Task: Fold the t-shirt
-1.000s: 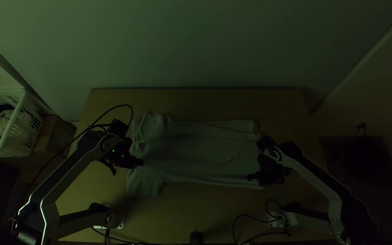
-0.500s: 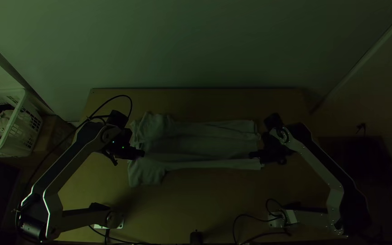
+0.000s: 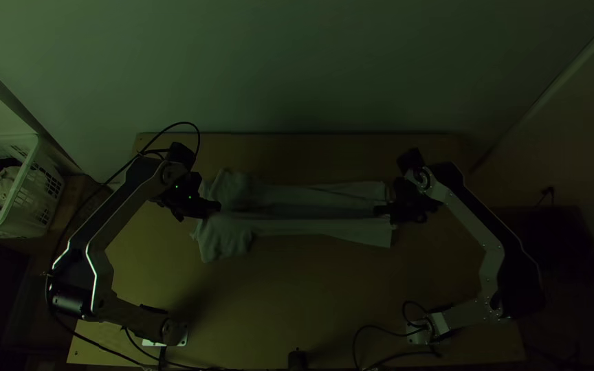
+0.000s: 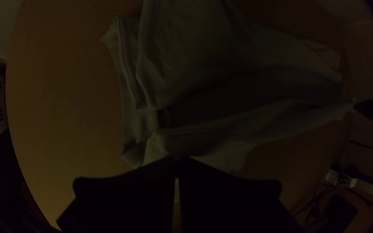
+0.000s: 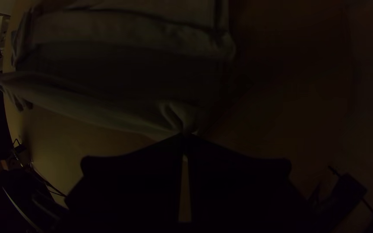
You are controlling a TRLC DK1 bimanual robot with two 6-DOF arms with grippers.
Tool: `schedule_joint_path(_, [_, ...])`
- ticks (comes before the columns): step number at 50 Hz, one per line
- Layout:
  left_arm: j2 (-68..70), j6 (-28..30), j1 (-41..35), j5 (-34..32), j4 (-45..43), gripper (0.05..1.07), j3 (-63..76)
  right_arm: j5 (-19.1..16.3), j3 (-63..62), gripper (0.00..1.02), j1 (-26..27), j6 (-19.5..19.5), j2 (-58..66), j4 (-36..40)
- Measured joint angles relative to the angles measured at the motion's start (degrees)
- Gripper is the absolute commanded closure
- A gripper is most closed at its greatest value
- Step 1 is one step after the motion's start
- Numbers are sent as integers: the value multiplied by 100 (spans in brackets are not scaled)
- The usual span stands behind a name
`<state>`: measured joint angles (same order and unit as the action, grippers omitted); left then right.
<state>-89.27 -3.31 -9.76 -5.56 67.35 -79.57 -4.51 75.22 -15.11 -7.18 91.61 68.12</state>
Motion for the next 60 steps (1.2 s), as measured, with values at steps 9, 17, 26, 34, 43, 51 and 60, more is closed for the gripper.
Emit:
schedule_joint_path(9, [-483, 170, 133, 0, 0, 104, -669, 20, 321, 100, 39, 31, 308, -247])
schedule_joint_path(17, [-881, 254, 153, 0, 2, 104, -1167, 35, 682, 100, 127, 42, 662, -330])
schedule_joint_path(26, [-1362, 321, 153, 0, 4, 104, -1676, 136, 1132, 100, 269, 44, 1167, -566])
schedule_joint_path(34, [-1696, 339, 153, 0, 7, 99, -1965, 212, 1539, 100, 356, 90, 1530, -662])
schedule_joint_path(43, [-1941, 339, 168, -57, 2, 10, -2151, 262, 1790, 34, 363, 186, 1716, -1038])
schedule_joint_path(51, [-2041, 337, 350, -669, -125, 10, -2203, 815, 1812, 2, 361, 264, 1720, -1141])
schedule_joint_path(60, [-2041, 337, 782, -1493, -280, 10, -2203, 1510, 1886, 3, 424, 264, 1735, -1318])
